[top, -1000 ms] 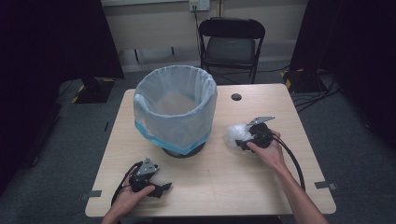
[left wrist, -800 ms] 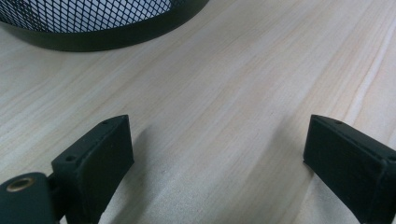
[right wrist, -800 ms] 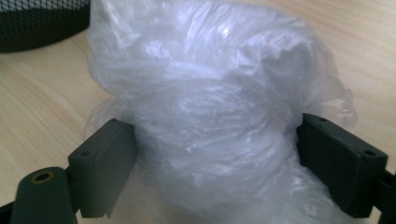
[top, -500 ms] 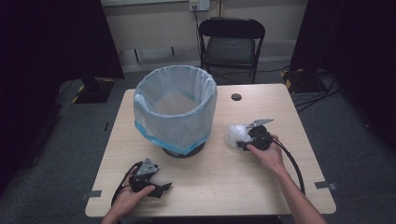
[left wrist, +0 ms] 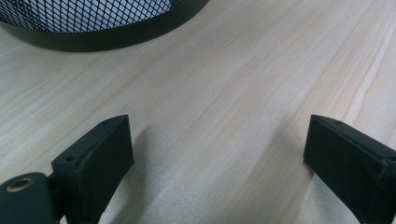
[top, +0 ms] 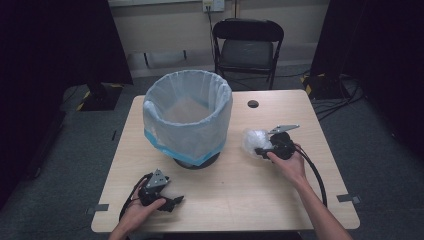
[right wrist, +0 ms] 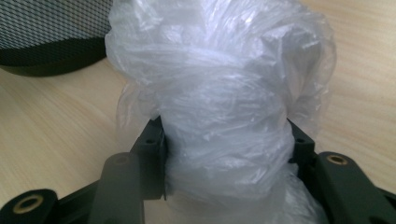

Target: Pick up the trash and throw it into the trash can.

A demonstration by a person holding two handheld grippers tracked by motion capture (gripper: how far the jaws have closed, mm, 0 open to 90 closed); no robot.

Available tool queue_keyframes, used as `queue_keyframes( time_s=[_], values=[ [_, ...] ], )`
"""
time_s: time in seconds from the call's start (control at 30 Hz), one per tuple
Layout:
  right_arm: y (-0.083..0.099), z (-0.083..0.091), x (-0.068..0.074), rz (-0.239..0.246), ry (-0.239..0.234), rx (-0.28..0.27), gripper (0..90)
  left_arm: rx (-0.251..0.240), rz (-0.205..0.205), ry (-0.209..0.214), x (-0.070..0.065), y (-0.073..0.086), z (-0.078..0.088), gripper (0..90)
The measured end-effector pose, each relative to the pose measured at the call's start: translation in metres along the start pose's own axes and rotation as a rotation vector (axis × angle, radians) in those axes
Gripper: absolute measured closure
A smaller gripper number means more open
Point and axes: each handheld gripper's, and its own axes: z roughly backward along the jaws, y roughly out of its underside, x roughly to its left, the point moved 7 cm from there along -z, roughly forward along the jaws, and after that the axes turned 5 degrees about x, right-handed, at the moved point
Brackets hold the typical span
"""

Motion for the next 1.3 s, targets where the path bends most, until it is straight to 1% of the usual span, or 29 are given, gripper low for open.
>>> queue_keyframes(
  time_s=[0.03,0.07,0.13,0.27,0.33,0.37,0.43,0.47,0.5,0.53,0.57,0.6,0.63,0.67,0.73,0.77,0.83,0.87,0.9,0.93,0.97,1.0,1.07,1.1,1.13,1.2,1.23,1.3],
  values=[
    [-0.004,0.006,0.002,0.006,-0.003,-0.015,47.8,0.0,0.0,0.0,0.0,0.0,0.0,7.6],
    [-0.004,0.006,0.002,0.006,-0.003,-0.015,47.8,0.0,0.0,0.0,0.0,0.0,0.0,7.6],
    [-0.011,0.014,0.005,0.004,-0.015,-0.047,47.8,0.0,0.0,0.0,0.0,0.0,0.0,7.6],
    [-0.02,0.024,0.008,0.006,-0.017,-0.08,47.8,0.0,0.0,0.0,0.0,0.0,0.0,7.6],
    [-0.027,0.033,0.01,0.001,-0.026,-0.113,47.9,0.0,0.0,0.0,0.0,0.0,0.0,7.6],
    [-0.027,0.033,0.01,0.001,-0.026,-0.113,47.9,0.0,0.0,0.0,0.0,0.0,0.0,7.6],
    [-0.032,0.039,0.013,0.005,-0.036,-0.131,47.9,0.0,0.0,0.0,0.0,0.0,0.0,7.6],
    [-0.036,0.043,0.015,0.016,-0.042,-0.151,47.9,0.0,0.0,0.0,0.0,0.0,0.0,7.6],
    [-0.04,0.048,0.017,0.022,-0.058,-0.174,47.9,0.0,0.0,0.001,0.0,0.0,0.0,7.6],
    [-0.049,0.059,0.02,0.019,-0.047,-0.203,48.0,0.0,-0.001,0.001,0.0,0.0,0.0,7.6],
    [-0.049,0.059,0.02,0.019,-0.047,-0.203,48.0,0.002,-0.004,0.001,0.0,0.0,0.0,7.6],
    [-0.052,0.062,0.021,0.02,-0.054,-0.216,48.0,0.002,-0.003,0.001,0.0,0.0,0.0,7.6],
    [-0.059,0.07,0.022,0.019,-0.062,-0.241,48.1,0.002,-0.002,0.001,0.0,0.0,0.0,7.6],
    [-0.059,0.07,0.022,0.019,-0.062,-0.241,48.1,0.002,-0.002,0.001,0.0,0.0,0.0,7.6],
    [-0.064,0.077,0.023,0.023,-0.06,-0.259,48.1,0.001,-0.003,0.002,0.0,0.0,0.0,7.6],
    [-0.07,0.083,0.025,0.028,-0.062,-0.274,48.1,0.002,-0.003,0.002,0.0,0.0,0.0,7.6],
    [-0.077,0.089,0.028,0.032,-0.08,-0.293,48.2,0.002,-0.003,0.002,0.0,0.0,0.0,7.6],
    [-0.077,0.089,0.028,0.032,-0.08,-0.293,48.2,0.002,-0.003,0.002,0.0,0.0,0.0,7.6],
    [-0.08,0.093,0.03,0.04,-0.078,-0.301,48.2,0.002,-0.003,0.002,0.0,0.0,0.0,7.6],
    [-0.087,0.1,0.033,0.053,-0.084,-0.315,48.2,0.002,-0.003,0.002,0.0,0.0,0.0,7.6],
    [-0.09,0.104,0.034,0.056,-0.085,-0.324,48.3,0.002,-0.003,0.002,0.0,0.0,0.0,7.6],
    [-0.09,0.104,0.034,0.056,-0.085,-0.324,48.3,0.002,-0.003,0.002,0.0,0.0,0.0,7.6],
    [-0.1,0.115,0.037,0.069,-0.084,-0.348,48.3,0.002,-0.003,0.002,0.0,0.0,0.0,7.6],
    [-0.1,0.115,0.037,0.069,-0.084,-0.348,48.3,0.002,-0.003,0.002,0.0,0.0,0.0,7.6],
    [-0.107,0.121,0.038,0.076,-0.083,-0.364,48.3,0.002,-0.003,0.002,0.0,0.0,0.0,7.6],
    [-0.114,0.128,0.04,0.081,-0.082,-0.383,48.4,0.002,-0.003,0.002,0.0,0.0,0.0,7.6],
    [-0.114,0.128,0.04,0.081,-0.082,-0.383,48.4,0.002,-0.003,0.002,0.0,0.0,0.0,7.6],
    [-0.121,0.133,0.042,0.091,-0.086,-0.394,48.4,0.002,-0.003,0.002,0.0,0.0,0.0,7.6]
  ],
)
